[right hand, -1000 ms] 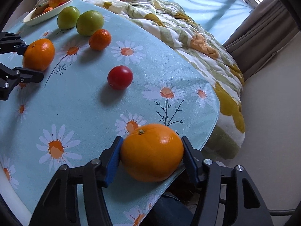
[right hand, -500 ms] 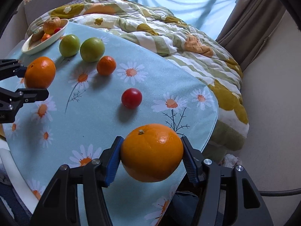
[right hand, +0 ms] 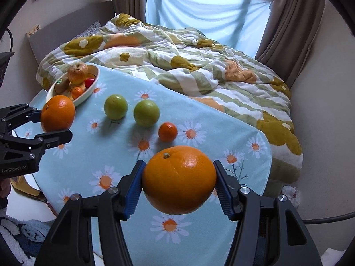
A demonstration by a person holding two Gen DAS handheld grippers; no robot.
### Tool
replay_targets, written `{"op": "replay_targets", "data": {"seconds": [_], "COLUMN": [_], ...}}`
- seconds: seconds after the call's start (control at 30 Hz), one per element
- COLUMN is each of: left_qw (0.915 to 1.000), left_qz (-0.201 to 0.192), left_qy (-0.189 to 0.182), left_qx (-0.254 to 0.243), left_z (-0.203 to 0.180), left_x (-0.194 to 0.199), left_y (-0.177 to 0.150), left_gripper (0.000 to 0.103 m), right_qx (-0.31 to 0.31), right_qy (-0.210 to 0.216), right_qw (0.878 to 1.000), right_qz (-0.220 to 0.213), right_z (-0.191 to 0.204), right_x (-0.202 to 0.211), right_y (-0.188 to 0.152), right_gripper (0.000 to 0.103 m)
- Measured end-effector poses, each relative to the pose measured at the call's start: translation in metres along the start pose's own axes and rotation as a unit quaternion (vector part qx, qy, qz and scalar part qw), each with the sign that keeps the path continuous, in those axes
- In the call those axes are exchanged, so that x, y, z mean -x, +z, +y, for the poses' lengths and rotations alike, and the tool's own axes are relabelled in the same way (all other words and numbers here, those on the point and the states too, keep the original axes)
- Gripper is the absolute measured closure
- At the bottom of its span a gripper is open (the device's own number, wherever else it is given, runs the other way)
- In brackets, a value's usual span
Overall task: Organize fruits
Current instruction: 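Close the left gripper on a large orange while the right gripper grasps another orange, then carry the orange onto the white plate with the left gripper while the right gripper carries its orange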
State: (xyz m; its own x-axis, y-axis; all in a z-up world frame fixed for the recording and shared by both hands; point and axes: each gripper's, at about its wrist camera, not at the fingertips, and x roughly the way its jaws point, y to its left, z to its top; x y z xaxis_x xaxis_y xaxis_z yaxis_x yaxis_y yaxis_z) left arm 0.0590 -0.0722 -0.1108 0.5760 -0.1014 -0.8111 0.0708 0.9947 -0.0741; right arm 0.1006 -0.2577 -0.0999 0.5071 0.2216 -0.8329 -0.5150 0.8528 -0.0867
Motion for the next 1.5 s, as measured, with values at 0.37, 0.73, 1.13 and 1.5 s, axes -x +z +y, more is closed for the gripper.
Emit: {"op": "replay_targets", "data": {"seconds": [0.37, 0.73, 1.13, 1.5], "left_qw": [1.0, 0.9999, 0.9978, 0.995], "left_qz": [-0.004, 0.012, 0.038, 0.057], "left_qy": [0.003, -0.003, -0.027, -0.024], "left_qx": [0.006, -0.008, -0.046, -0.079], "left_z": [0.079, 0.164, 0.215, 0.214], "left_x": [0.029, 0.009, -0.051, -0.086], "left_y": [0.001, 0.001, 0.012, 0.009], "left_gripper": [0.04, 0.04, 0.04, 0.037], "right_qx": [-0.03, -0.068, -0.108, -0.116], "right_qy": [0.025, 0.022, 0.014, 0.008], "right_qw": [0.999, 0.997, 0.994, 0.993], "right_qz": [-0.012, -0.014, -0.016, -0.003], "right_z": [0.068, 0.129, 0.174, 0.176], "right_x": [0.002, -0.02, -0.055, -0.072], "right_y": [0.038, 0.069, 0.096, 0.102], "right_gripper": [0.047, 0.047, 0.047, 0.047]}}
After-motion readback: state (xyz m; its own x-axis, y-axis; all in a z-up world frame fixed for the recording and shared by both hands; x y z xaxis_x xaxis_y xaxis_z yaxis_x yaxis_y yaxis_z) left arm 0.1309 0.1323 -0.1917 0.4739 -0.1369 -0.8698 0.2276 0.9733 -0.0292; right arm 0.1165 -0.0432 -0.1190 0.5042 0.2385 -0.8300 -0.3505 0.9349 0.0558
